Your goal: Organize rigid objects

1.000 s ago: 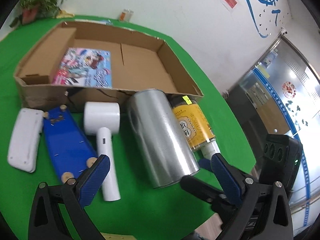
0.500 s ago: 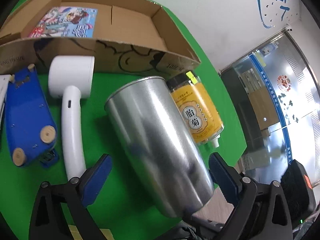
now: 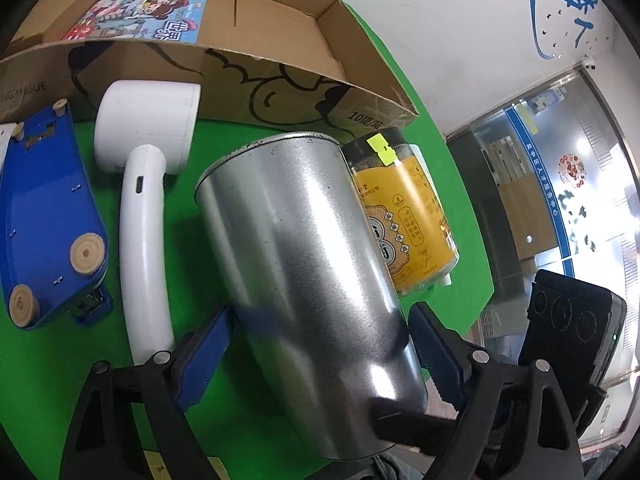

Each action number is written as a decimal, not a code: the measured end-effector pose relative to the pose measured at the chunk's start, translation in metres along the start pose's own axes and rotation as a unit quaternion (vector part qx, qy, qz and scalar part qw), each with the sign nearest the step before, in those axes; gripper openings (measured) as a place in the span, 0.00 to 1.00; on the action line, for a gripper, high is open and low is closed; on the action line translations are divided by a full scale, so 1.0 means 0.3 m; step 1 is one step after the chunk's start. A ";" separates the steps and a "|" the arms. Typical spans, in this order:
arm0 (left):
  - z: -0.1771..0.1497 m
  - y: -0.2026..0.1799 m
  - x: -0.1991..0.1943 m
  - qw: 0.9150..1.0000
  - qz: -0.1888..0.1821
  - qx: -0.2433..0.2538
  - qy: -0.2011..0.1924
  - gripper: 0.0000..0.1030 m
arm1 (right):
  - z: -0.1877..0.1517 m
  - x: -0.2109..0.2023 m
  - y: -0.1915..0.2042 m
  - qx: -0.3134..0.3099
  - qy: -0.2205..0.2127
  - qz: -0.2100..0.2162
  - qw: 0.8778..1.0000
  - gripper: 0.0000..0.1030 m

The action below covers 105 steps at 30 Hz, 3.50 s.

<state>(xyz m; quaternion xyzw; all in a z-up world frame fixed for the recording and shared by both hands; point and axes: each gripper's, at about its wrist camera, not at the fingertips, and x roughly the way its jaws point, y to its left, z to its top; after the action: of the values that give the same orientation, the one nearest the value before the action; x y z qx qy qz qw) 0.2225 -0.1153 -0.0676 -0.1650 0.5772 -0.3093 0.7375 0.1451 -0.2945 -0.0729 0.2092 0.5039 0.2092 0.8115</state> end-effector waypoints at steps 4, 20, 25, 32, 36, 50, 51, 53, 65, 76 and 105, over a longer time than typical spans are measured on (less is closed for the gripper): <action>-0.008 0.005 0.004 1.000 0.000 -0.005 -0.004 0.85 | -0.002 0.015 0.052 -0.029 0.003 -0.026 0.999 0.77; -0.040 -0.088 -0.116 0.997 0.019 0.050 -0.058 0.79 | 0.018 0.009 0.146 -0.062 -0.026 -0.070 0.995 0.79; -0.001 -0.162 -0.224 0.991 0.030 0.087 -0.102 0.78 | 0.066 -0.055 0.198 -0.088 -0.059 -0.068 0.992 0.79; 0.095 -0.217 -0.348 0.983 0.040 0.117 -0.133 0.77 | 0.174 -0.078 0.273 -0.120 -0.087 -0.071 0.986 0.79; 0.196 -0.257 -0.413 0.979 0.048 0.132 -0.145 0.77 | 0.257 -0.096 0.299 -0.132 -0.095 -0.071 0.984 0.79; 0.617 -0.284 -0.474 0.981 0.059 0.116 -0.147 0.77 | 0.594 -0.044 0.328 -0.154 -0.045 -0.082 0.984 0.79; 0.633 -0.273 -0.467 0.981 0.058 0.113 -0.145 0.77 | 0.612 -0.029 0.323 -0.155 -0.038 -0.084 0.984 0.79; 0.670 -0.241 -0.435 0.983 0.058 0.104 -0.138 0.77 | 0.635 -0.002 0.320 -0.155 -0.026 -0.085 0.984 0.79; 0.777 -0.034 -0.202 0.992 0.063 0.064 -0.090 0.77 | 0.744 0.187 0.190 -0.137 0.050 -0.081 0.986 0.79; 0.814 0.128 0.004 0.997 0.072 0.017 -0.034 0.77 | 0.771 0.376 0.040 -0.080 0.138 -0.068 0.985 0.79; 0.389 0.071 -0.550 0.907 0.202 0.124 -0.349 1.00 | 0.471 -0.038 0.131 -0.135 -0.154 -0.225 0.953 0.80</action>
<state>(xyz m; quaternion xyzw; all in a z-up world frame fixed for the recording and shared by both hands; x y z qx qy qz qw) 0.3158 -0.0057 0.0758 -0.0499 0.2611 -0.1454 0.9530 0.2634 -0.2864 0.0143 0.0082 0.3741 0.0528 0.9259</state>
